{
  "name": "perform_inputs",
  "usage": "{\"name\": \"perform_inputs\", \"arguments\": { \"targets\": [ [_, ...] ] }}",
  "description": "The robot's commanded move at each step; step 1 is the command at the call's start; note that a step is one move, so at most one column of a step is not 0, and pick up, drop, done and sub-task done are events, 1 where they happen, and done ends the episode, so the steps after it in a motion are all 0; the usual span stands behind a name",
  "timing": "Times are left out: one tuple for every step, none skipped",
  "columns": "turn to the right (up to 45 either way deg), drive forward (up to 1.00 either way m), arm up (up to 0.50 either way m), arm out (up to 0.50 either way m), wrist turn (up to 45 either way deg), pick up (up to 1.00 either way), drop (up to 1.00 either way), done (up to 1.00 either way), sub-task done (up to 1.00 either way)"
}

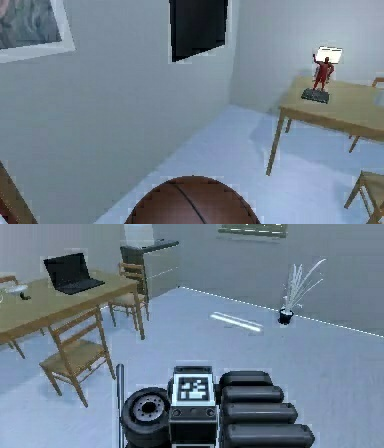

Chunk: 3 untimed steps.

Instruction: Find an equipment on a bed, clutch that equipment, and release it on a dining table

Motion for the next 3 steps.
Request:
{"name": "perform_inputs", "arguments": {
  "targets": [
    [0.0,0.50,0.00,0.00,0.0,0.00,0.00,0.00,0.00],
    [45.0,0.00,0.00,0.00,0.0,0.00,0.00,0.00,0.00],
    [9.0,0.00,0.00,0.00,0.0,0.00,0.00,0.00,0.00]
  ]
}}
